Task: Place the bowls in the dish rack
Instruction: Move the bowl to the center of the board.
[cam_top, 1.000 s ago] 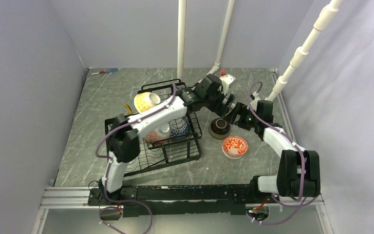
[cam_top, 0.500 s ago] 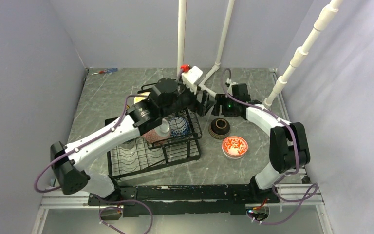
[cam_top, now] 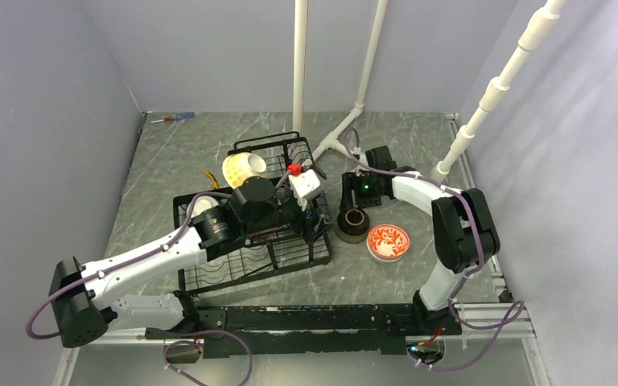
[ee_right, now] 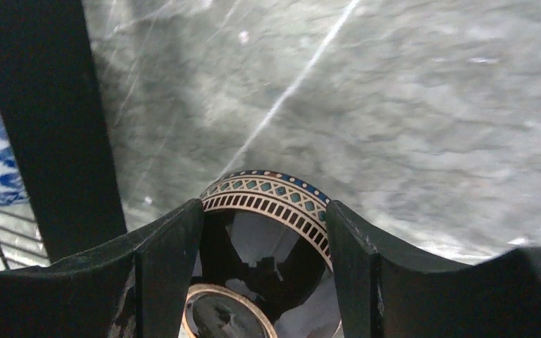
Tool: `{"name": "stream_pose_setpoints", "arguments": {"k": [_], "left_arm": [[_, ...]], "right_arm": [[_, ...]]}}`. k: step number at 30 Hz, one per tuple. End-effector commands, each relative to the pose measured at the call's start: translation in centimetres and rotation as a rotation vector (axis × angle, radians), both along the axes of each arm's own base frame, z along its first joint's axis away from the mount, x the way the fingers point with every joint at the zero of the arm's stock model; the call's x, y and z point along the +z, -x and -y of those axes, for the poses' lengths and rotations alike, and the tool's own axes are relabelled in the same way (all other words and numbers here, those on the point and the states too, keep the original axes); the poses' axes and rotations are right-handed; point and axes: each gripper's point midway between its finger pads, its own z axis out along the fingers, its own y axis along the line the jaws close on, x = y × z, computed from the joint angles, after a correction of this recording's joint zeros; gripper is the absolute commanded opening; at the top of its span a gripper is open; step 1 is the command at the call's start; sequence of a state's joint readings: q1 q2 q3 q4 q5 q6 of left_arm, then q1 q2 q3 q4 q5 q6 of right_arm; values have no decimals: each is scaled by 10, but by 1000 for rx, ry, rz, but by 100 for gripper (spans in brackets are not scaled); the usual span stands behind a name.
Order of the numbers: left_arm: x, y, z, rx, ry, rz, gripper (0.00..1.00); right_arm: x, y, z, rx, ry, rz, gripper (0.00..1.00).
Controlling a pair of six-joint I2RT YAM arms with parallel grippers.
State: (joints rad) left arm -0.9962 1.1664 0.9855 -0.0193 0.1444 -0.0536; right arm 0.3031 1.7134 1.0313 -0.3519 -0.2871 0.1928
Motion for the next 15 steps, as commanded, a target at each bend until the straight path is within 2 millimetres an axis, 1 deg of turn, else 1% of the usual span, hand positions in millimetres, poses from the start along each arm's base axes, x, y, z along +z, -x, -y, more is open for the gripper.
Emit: {"name": "stream_pose_setpoints", "arguments": {"k": [1, 6, 10, 15], "left_arm": [[26, 34, 4, -150, 57, 126, 89], [25, 47, 3, -198, 60, 196, 88], [17, 65, 7, -281, 60, 299, 87], [15, 84, 15, -365, 46, 440, 89]], "right_arm": [[-7, 37, -23, 112, -39, -102, 67], [-15, 67, -32, 148, -69, -168, 63], [-15, 86, -34, 146, -119, -189, 62], [-10, 102, -35, 144, -163, -196, 62]]}}
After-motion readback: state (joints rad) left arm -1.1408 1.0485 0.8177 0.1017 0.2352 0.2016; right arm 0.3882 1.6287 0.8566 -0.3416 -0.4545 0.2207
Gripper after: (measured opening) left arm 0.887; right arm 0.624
